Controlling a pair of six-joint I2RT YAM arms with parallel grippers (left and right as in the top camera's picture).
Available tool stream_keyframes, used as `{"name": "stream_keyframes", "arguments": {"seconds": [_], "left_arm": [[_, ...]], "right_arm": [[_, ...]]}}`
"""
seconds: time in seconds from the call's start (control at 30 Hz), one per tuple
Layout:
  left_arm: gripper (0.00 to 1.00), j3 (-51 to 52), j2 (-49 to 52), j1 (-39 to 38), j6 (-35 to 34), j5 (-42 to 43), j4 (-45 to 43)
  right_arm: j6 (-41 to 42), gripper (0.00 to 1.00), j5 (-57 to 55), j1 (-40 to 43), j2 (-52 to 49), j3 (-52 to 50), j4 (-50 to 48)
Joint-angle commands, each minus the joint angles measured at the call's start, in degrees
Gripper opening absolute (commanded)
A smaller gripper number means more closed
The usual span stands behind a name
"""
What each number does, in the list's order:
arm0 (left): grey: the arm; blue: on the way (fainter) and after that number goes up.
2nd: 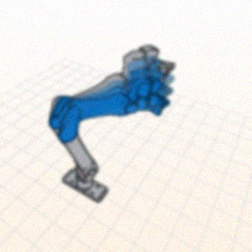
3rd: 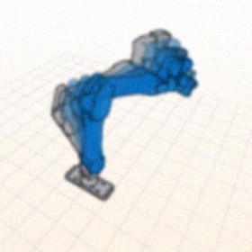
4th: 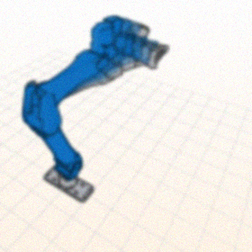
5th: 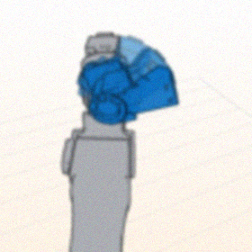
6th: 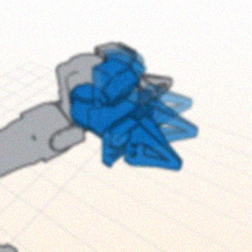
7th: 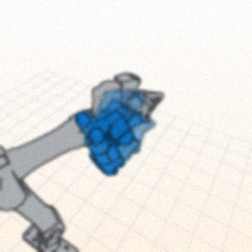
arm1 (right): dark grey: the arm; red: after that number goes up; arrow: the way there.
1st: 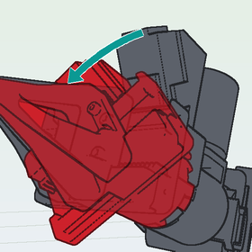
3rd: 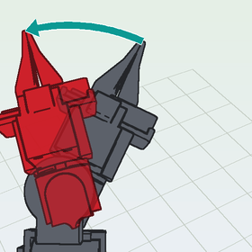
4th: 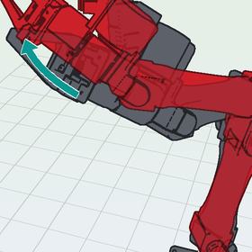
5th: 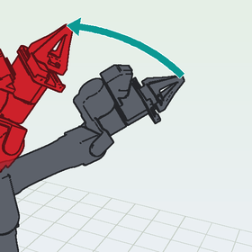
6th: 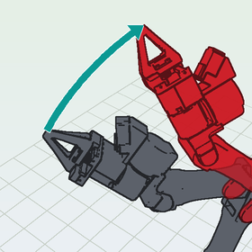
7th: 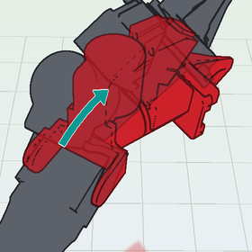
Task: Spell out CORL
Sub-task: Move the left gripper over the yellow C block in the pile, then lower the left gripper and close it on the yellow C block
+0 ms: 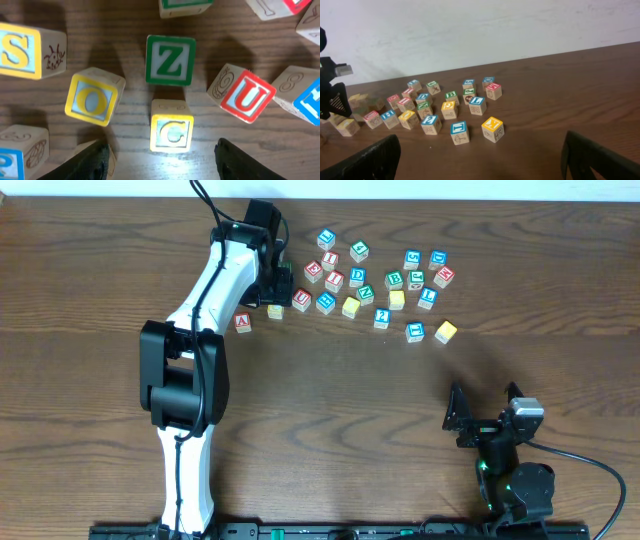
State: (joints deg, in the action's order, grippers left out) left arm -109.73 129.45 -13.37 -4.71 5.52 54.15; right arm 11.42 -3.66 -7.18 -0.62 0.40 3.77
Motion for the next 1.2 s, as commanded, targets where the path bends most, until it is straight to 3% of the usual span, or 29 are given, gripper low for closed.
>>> {"name": "stream_keyframes", "arguments": {"seconds": [0.0, 0.7, 1.17], "left_arm": [[0.66, 3.1, 0.5, -0.9, -0.3, -1.3, -2.3], [0.65, 9.4, 0.5, -1.6, -2.8, -2.2, -10.3], [0.39, 9.3, 0.5, -1.6, -2.9, -2.2, -11.2]], "right_arm": [[-0.8, 0.99, -0.3, 0.9, 0.3, -0.1, 0.2], [-0.8, 0.99, -0.3, 0.9, 0.3, -0.1, 0.2], [-0.8, 0.99, -0.3, 0.9, 0.3, -0.1, 0.2]]}}
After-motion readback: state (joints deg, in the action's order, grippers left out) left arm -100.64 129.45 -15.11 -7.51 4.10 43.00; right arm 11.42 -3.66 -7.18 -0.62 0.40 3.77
